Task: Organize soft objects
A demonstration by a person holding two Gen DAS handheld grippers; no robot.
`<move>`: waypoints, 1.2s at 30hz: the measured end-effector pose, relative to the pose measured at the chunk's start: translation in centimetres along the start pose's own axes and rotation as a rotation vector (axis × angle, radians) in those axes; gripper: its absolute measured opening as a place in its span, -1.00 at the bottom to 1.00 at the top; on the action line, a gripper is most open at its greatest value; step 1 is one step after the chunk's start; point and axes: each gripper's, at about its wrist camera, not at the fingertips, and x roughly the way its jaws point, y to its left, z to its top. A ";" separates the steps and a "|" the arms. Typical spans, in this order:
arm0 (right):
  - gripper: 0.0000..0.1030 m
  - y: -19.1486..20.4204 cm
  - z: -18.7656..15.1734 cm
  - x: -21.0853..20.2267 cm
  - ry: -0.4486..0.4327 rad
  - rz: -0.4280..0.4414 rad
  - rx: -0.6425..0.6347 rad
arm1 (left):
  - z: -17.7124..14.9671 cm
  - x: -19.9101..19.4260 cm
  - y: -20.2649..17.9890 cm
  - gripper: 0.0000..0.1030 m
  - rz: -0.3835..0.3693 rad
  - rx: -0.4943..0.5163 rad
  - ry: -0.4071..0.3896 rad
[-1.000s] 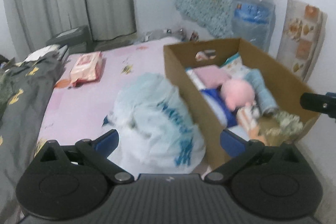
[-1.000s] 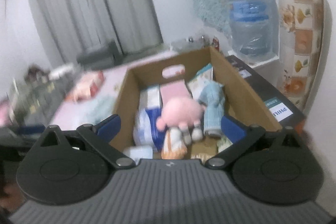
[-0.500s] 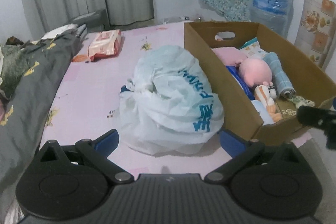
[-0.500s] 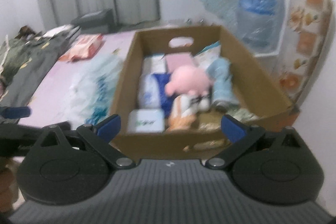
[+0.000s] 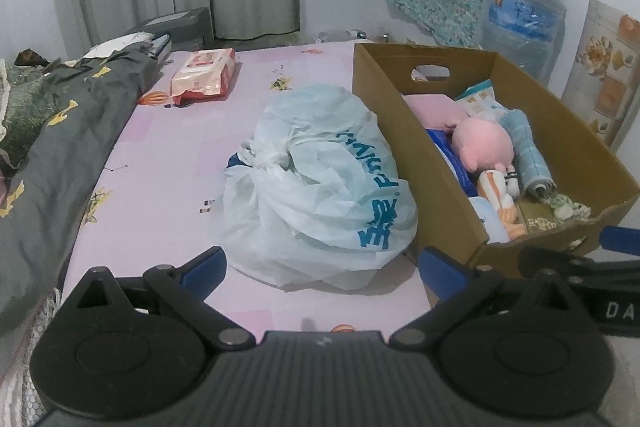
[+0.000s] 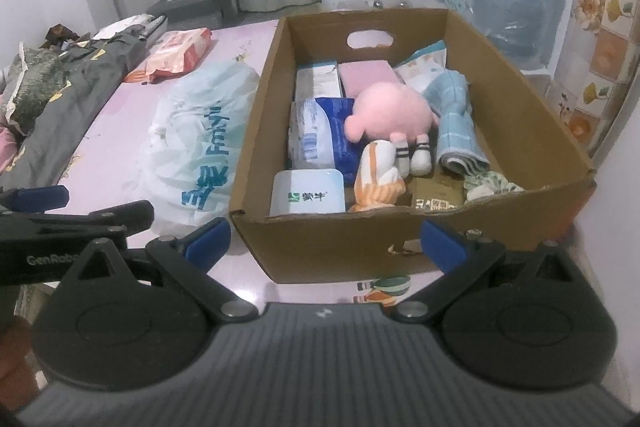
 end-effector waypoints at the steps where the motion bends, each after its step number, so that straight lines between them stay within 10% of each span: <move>1: 0.98 -0.1 0.0 0.1 0.006 0.003 0.006 | 0.0 0.1 0.0 1.00 0.001 0.002 0.002; 36: 0.98 -0.3 0.4 1.0 0.027 -0.006 0.021 | 0.1 1.0 0.1 0.99 -0.006 -0.026 0.019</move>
